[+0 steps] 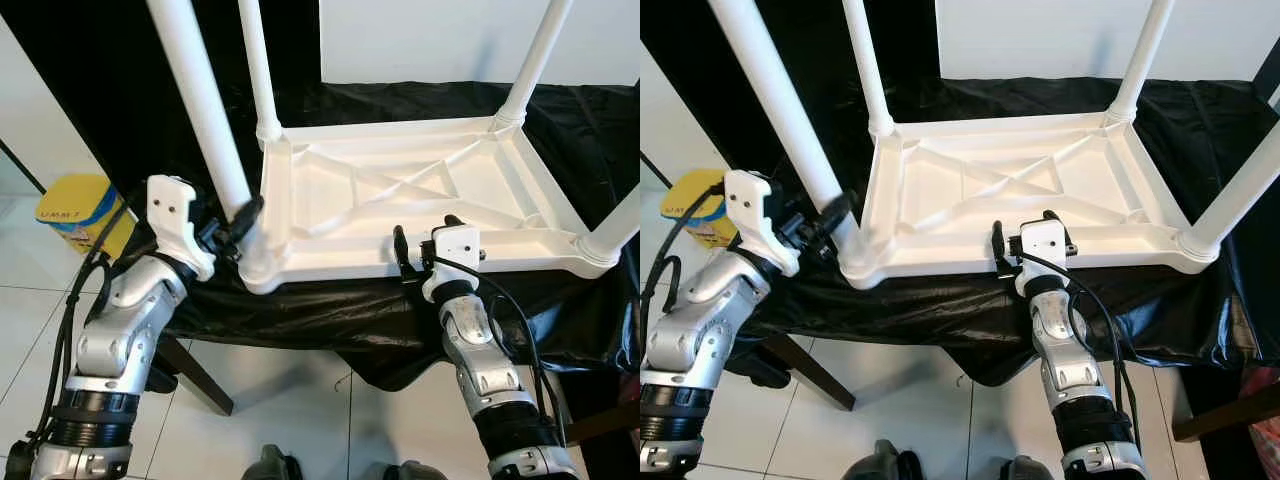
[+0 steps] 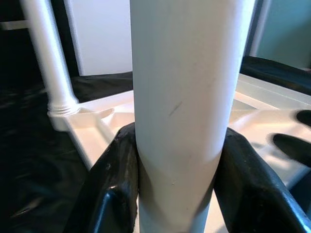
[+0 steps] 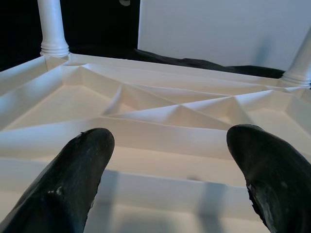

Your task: Building children table

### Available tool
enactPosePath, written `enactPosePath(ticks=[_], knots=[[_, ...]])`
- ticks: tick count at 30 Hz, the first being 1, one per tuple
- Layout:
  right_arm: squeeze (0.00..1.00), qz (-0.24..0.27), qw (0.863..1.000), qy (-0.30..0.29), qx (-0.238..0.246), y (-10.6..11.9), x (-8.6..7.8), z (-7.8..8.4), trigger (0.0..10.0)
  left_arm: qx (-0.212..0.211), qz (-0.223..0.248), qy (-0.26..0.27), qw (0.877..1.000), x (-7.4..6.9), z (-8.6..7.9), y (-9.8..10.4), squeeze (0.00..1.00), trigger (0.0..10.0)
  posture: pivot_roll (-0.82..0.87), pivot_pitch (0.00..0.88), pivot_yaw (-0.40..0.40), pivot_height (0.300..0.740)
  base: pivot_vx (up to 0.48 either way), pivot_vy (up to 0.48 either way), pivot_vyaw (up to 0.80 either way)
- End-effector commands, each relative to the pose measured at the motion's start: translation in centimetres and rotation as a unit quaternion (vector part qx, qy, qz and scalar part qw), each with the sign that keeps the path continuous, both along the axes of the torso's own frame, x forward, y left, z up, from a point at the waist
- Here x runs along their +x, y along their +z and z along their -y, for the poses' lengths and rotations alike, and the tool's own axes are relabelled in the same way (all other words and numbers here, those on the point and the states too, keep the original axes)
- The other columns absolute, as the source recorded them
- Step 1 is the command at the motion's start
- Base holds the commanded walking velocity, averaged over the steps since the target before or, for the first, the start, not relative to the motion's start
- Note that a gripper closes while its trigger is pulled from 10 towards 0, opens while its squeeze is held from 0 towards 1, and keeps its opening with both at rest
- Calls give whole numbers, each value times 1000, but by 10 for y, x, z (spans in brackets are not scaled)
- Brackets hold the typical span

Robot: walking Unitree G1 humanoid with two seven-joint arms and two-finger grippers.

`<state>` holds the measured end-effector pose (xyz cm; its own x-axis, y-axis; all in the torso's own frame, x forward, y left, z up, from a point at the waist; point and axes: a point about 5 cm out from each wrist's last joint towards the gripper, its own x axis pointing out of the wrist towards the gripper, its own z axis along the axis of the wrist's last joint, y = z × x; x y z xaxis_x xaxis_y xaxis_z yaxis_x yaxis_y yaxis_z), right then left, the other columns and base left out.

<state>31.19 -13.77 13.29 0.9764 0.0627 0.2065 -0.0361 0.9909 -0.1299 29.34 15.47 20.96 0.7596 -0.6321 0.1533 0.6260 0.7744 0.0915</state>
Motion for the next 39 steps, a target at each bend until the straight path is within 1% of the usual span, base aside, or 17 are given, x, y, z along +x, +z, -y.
enactPosePath(ticks=[1, 6, 7, 10, 15, 16, 19, 22, 24, 27, 32, 33, 35, 36, 37, 38, 39], knots=[[0, 2, 1000, 9, 0, 0, 2, -5, 10000, 17, 12, -180, 983, -17, 27, 3, 0, 10000, -60, 57, 44, 740, 0, 0, 0], [0, 1, 1000, 9, 2, -1, 2, -6, 10000, 22, 1, -158, 987, -14, 24, 0, 0, 10000, -62, 57, 51, 740, 0, 0, 0], [0, 1, 1000, 7, 3, -1, 1, -5, 10000, 22, -5, -147, 989, -12, 21, -1, 1000, 10000, -64, 56, 53, 740, 0, 0, 0], [0, 1, 1000, 6, 4, -2, 1, -5, 10000, 21, -9, -141, 990, -11, 19, -1, 1000, 10000, -64, 56, 53, 740, 0, 0, 0], [0, 0, 1000, 2, 4, -3, 0, -3, 10000, 65, -11, -129, 989, -12, 6, -1, 1000, 10000, -68, 59, 53, 740, 0, 0, 0], [0, 0, 1000, 2, 4, -3, 0, -3, 10000, 67, -20, -136, 988, -14, 3, -1, 0, 10000, -69, 59, 52, 740, 0, 0, 0], [0, 0, 1000, 2, 3, -3, 0, -2, 10000, 83, -25, -145, 986, -19, -3, 0, 0, 10000, -73, 60, 52, 740, 0, 0, 0], [0, 1, 1000, 0, 1, -3, 0, 0, 10000, 83, -25, -135, 987, -27, -26, 13, 0, 10000, -74, 59, 51, 740, 0, 0, 0], [0, 1, 1000, 0, 1, -3, 0, 0, 10000, 83, -25, -135, 987, -27, -26, 13, 0, 10000, -74, 59, 51, 740, 0, 0, 0], [0, 1, 1000, 1, 0, -3, 1, 0, 10000, 88, -46, -164, 981, -43, -40, 16, 0, 10000, -73, 59, 40, 740, 0, 0, 0], [0, 0, 1000, 5, -2, -2, 1, -1, 10000, 91, -76, -176, 977, -53, -60, 19, 0, 10000, -71, 59, 33, 740, 0, 0, 0], [0, 0, 1000, 5, -2, -2, 1, -1, 10000, 91, -76, -176, 977, -53, -60, 19, 0, 10000, -71, 59, 33, 740, 0, 0, 0], [0, 0, 1000, 6, -2, -3, 1, -1, 10000, 97, -84, -163, 978, -51, -70, 18, 0, 10000, -70, 58, 31, 740, 0, 0, 0], [0, 0, 1000, 9, -4, -3, 0, -2, 10000, 106, -90, -142, 980, -47, -82, 17, 0, 10000, -73, 58, 31, 740, 0, 0, 0], [0, 0, 1000, 9, -4, -3, 0, -2, 10000, 106, -90, -142, 980, -47, -82, 17, 0, 10000, -73, 58, 31, 740, 0, 0, 0], [0, 1, 1000, 7, -6, -4, -3, -2, 10000, 134, -91, -67, 985, -27, -108, 14, 0, 10000, -75, 55, 31, 740, 0, 0, 0], [0, 1, 1000, 7, -6, -4, -3, -2, 10000, 134, -91, -67, 985, -27, -108, 14, 0, 10000, -75, 55, 31, 740, 0, 0, 0]])
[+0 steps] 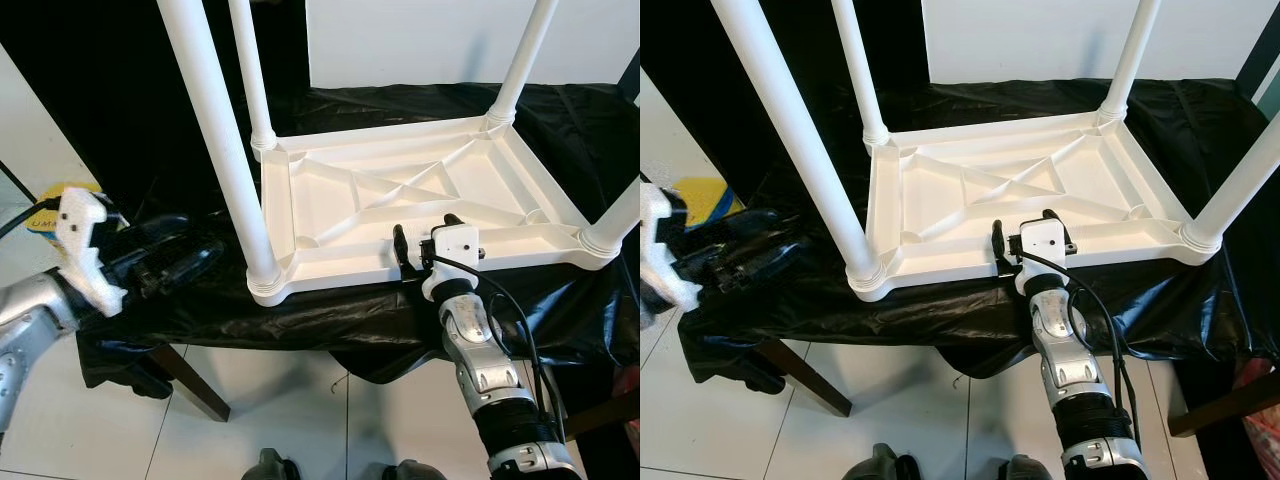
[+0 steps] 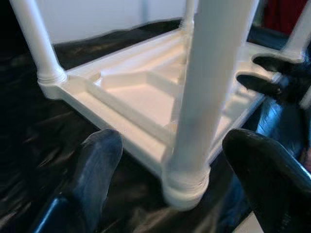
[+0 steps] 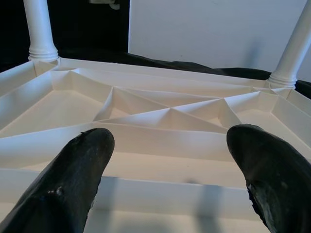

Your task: Building children table

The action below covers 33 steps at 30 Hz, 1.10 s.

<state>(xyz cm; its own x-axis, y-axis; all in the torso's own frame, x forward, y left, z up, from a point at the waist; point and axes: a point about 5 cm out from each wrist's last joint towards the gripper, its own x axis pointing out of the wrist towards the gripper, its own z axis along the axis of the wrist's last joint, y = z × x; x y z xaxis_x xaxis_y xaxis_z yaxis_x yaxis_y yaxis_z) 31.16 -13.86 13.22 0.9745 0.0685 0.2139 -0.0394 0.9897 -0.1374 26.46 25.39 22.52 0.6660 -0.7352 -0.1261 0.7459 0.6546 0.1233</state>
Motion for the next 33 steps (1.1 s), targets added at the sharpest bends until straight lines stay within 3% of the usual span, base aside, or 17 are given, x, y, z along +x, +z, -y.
enactPosePath(ticks=[1, 2, 5, 7, 10, 12, 14, 16, 18, 19, 23, 28, 30, 31, 32, 33], knots=[[0, -4, 1000, 5, -2, -3, -3, -2, 10000, 26, 0, 0, 1000, 2, -9, -2, 0, 10000, -75, 55, 31, 740, 0, 0, 0], [0, -3, 1000, 2, -4, -4, -6, -3, 10000, 38, 8, 43, 998, 16, -19, -3, 0, 10000, -78, 54, 32, 740, 0, 0, 0], [0, -3, 1000, 0, -4, -5, -8, -3, 10000, 45, 11, 69, 997, 25, -25, -4, 0, 10000, -78, 54, 32, 740, 0, 0, 0], [0, -6, 999, -31, -9, -9, -15, 2, 10000, 72, 41, 148, 986, 52, -32, -10, 0, 10000, -97, 55, 38, 740, 0, 0, 0], [0, -9, 999, -46, -10, -11, -19, 6, 10000, 72, 57, 179, 980, 64, -32, -10, 0, 10000, -103, 55, 40, 740, 0, 0, 0], [0, -10, 998, -55, -11, -13, -21, 8, 10000, 70, 66, 197, 976, 71, -32, -10, 0, 10000, -103, 55, 40, 740, 0, 0, 0], [0, -15, 997, -70, -10, -16, -25, 14, 10000, 27, 81, 240, 967, 92, -24, -3, 0, 10000, -115, 58, 45, 740, 0, 0, 0], [0, -15, 997, -70, -10, -16, -25, 14, 10000, 27, 81, 240, 967, 92, -24, -3, 0, 10000, -115, 58, 45, 740, 0, 0, 0], [0, -22, 997, -80, -7, -19, -30, 18, 10000, 2, 83, 262, 962, 112, -6, 1, 0, 10000, -125, 60, 48, 740, 0, 0, 0], [0, -22, 997, -80, -7, -19, -30, 18, 10000, 2, 83, 262, 962, 112, -6, 1, 0, 10000, -125, 60, 48, 740, 0, 0, 0], [0, -28, 994, -102, -9, -22, -41, 21, 10000, -59, 78, 179, 979, 130, 40, 9, 0, 10000, -149, 67, 55, 740, 0, 0, 0], [0, -34, 993, -112, -15, -24, -47, 23, 10000, -81, 82, 113, 987, 134, 62, 13, 0, 10000, -185, 77, 65, 740, 0, 0, 0], [0, -41, 991, -122, -19, -25, -53, 29, 10000, -114, 79, 33, 990, 132, 81, 16, 0, 10000, -200, 84, 70, 740, 0, 0, 0], [0, -41, 991, -122, -19, -25, -53, 29, 10000, -114, 79, 33, 990, 132, 81, 16, 0, 10000, -200, 84, 70, 740, 0, 0, 0], [0, -46, 991, -128, -21, -26, -56, 31, 10000, -138, 73, -22, 988, 129, 90, 18, 0, 10000, -205, 86, 72, 740, 0, 0, 0], [0, -46, 991, -128, -21, -26, -56, 31, 10000, -138, 73, -22, 988, 129, 90, 18, 0, 10000, -205, 86, 72, 740, 0, 0, 0]])
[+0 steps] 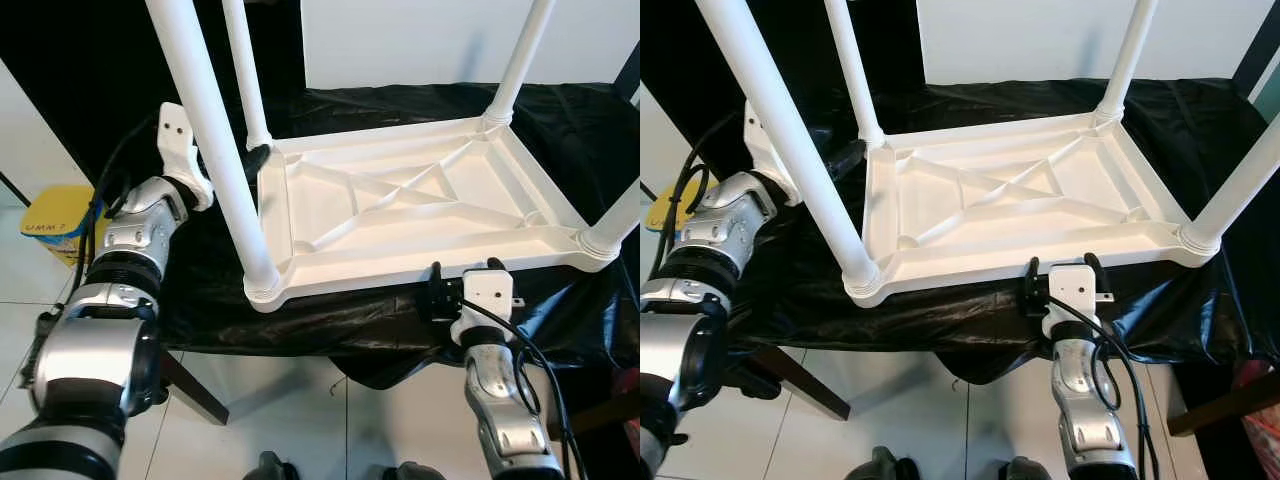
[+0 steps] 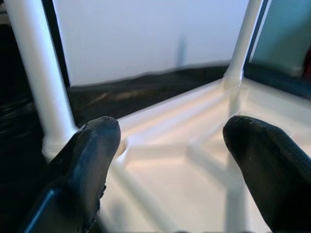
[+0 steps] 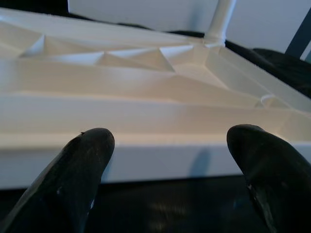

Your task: Building children table

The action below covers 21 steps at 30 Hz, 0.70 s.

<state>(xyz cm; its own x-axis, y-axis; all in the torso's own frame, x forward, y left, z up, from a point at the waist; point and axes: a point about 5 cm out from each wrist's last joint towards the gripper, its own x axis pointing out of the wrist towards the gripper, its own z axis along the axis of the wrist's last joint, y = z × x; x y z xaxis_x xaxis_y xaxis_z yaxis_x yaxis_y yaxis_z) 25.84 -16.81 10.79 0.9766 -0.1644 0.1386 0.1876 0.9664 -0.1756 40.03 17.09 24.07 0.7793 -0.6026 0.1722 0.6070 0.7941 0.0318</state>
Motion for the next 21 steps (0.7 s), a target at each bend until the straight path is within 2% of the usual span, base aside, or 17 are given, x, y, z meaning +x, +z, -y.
enactPosePath(ticks=[1, 2, 4, 5, 6, 8, 11, 15, 19, 21], knots=[[0, -12, 1000, -10, -5, -3, -4, 3, 10000, -7, 12, -143, 990, -9, 13, 3, 0, 10000, -205, 86, 72, 740, 0, 0, 0], [0, -16, 1000, -13, -6, -4, -5, 5, 10000, -21, 13, -191, 981, -12, 18, 4, 0, 10000, -211, 89, 76, 740, 0, 0, 0], [0, -16, 1000, -13, -6, -4, -5, 5, 10000, -21, 13, -191, 981, -12, 18, 4, 0, 10000, -211, 89, 76, 740, 0, 0, 0], [0, -24, 1000, -17, -3, -5, -5, 5, 10000, -39, 22, -271, 962, -22, 24, 7, 0, 10000, -206, 92, 76, 740, 0, 0, 0], [0, -24, 1000, -17, -3, -5, -5, 5, 10000, -39, 22, -271, 962, -22, 24, 7, 0, 10000, -206, 92, 76, 740, 0, 0, 0], [0, -32, 999, -13, -1, -7, -2, 4, 10000, -43, 25, -310, 950, -29, 27, 9, 0, 10000, -194, 90, 71, 740, 0, 0, 0], [0, -44, 999, -6, 2, -9, 5, 2, 10000, -30, 32, -335, 941, -38, 31, 7, 0, 10000, -176, 87, 65, 740, 0, 0, 0], [0, -49, 999, 6, 6, -9, 12, 0, 10000, -22, 43, -346, 937, -46, 37, 6, 0, 10000, -144, 82, 52, 740, 0, 0, 0], [0, -55, 998, 29, 9, -7, 27, -7, 10000, -6, 61, -338, 939, -60, 53, 0, 0, 10000, -120, 76, 43, 740, 0, 0, 0], [0, -55, 998, 29, 9, -7, 27, -7, 10000, -6, 61, -338, 939, -60, 53, 0, 0, 10000, -120, 76, 43, 740, 0, 0, 0]])
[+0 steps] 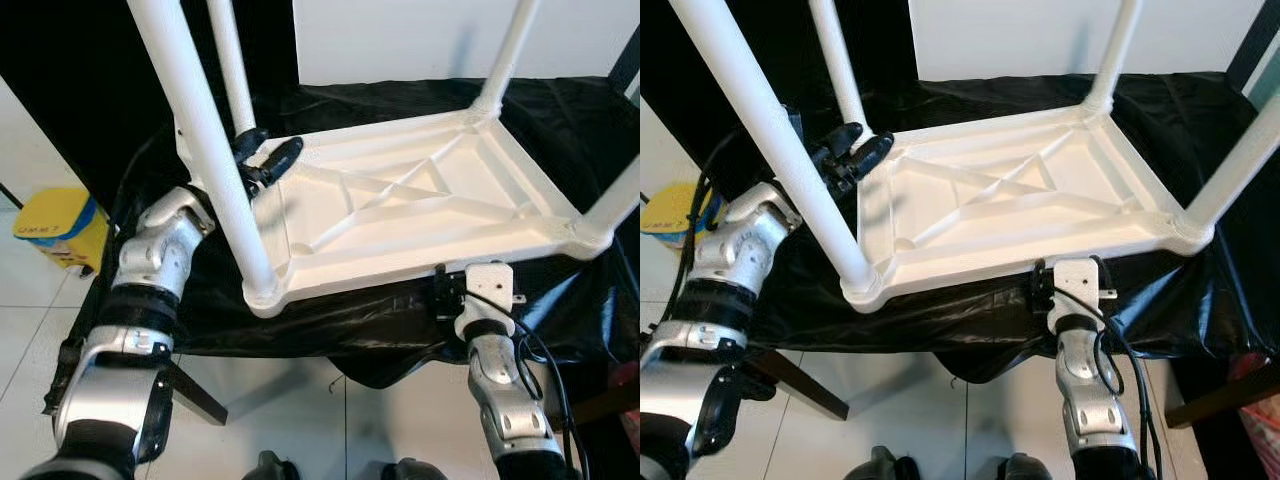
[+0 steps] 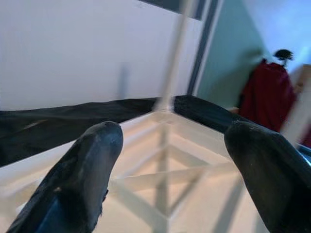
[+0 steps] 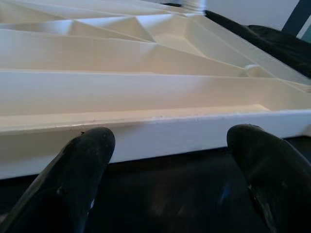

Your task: Building children table

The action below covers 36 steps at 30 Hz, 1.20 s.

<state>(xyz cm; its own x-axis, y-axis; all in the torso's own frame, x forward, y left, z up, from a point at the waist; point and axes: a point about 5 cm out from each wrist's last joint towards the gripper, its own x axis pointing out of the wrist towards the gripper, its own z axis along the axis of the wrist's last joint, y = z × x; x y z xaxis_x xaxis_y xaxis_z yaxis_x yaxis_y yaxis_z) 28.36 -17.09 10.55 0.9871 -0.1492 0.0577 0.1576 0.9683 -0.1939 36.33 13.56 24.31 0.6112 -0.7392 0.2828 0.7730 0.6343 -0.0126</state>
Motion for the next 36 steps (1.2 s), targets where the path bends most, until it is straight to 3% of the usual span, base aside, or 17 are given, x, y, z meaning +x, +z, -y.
enactPosePath(ticks=[1, 3, 6, 10, 13, 16, 18, 20, 22, 23, 24, 25, 29, 30, 35, 36], knots=[[0, -14, 999, 31, 14, -3, 6, -12, 10000, 45, 61, -221, 972, -28, 24, -2, 0, 10000, -99, 72, 36, 740, 0, 0, 0], [0, -14, 999, 31, 14, -3, 6, -12, 10000, 45, 61, -221, 972, -28, 24, -2, 0, 10000, -99, 72, 36, 740, 0, 0, 0], [0, -10, 998, 60, 7, 2, 23, -17, 10000, 34, 74, -215, 973, -52, 49, 0, 0, 10000, -73, 74, 36, 740, 0, 0, 0], [0, -9, 998, 66, 0, 7, 36, -14, 10000, 19, 83, -191, 978, -65, 69, 4, 0, 10000, -68, 80, 40, 740, 0, 0, 0], [0, -9, 998, 65, -1, 8, 41, -11, 10000, 8, 81, -187, 979, -68, 77, 5, 0, 10000, -68, 81, 44, 740, 0, 0, 0], [0, -13, 999, 47, -2, 10, 54, -2, 10000, -16, 76, -171, 982, -73, 98, 5, 0, 10000, -62, 82, 43, 740, 0, 0, 0], [0, -12, 999, 39, -2, 11, 56, 0, 10000, -12, 77, -163, 984, -71, 100, 4, 0, 10000, -58, 81, 42, 740, 0, 0, 0], [0, -9, 999, 32, 0, 12, 57, 2, 10000, -6, 76, -151, 986, -66, 98, 3, 0, 10000, -56, 79, 43, 740, 0, 0, 0], [0, -2, 1000, 23, -1, 13, 56, 5, 10000, 6, 74, -116, 990, -57, 85, 2, 0, 10000, -58, 77, 46, 740, 0, 0, 0], [0, 2, 1000, 18, -2, 12, 55, 7, 10000, 16, 72, -103, 992, -54, 77, 1, 0, 10000, -60, 78, 47, 740, 0, 0, 0], [0, 11, 1000, 4, -1, 12, 49, 14, 10000, 47, 67, -85, 993, -51, 59, -5, 0, 10000, -63, 77, 50, 740, 0, 0, 0], [0, 11, 1000, 4, -1, 12, 49, 14, 10000, 47, 67, -85, 993, -51, 59, -5, 0, 10000, -63, 77, 50, 740, 0, 0, 0], [0, 35, 999, -10, 5, 12, 36, 25, 10000, 113, 56, -60, 990, -47, 26, -18, 0, 10000, -65, 77, 51, 740, 0, 0, 0], [0, 58, 998, 17, 24, 15, 27, 25, 10000, 156, 51, -59, 985, -50, 10, -26, 0, 10000, -66, 76, 53, 740, 0, 0, 0], [0, 74, 995, 62, 38, 19, 18, 23, 10000, 186, 45, -69, 979, -54, -2, -33, 0, 10000, -73, 76, 50, 740, 0, 0, 0], [0, 77, 992, 93, 46, 21, 12, 20, 10000, 202, 37, -78, 975, -56, -8, -37, 0, 10000, -73, 76, 50, 740, 0, 0, 0]])
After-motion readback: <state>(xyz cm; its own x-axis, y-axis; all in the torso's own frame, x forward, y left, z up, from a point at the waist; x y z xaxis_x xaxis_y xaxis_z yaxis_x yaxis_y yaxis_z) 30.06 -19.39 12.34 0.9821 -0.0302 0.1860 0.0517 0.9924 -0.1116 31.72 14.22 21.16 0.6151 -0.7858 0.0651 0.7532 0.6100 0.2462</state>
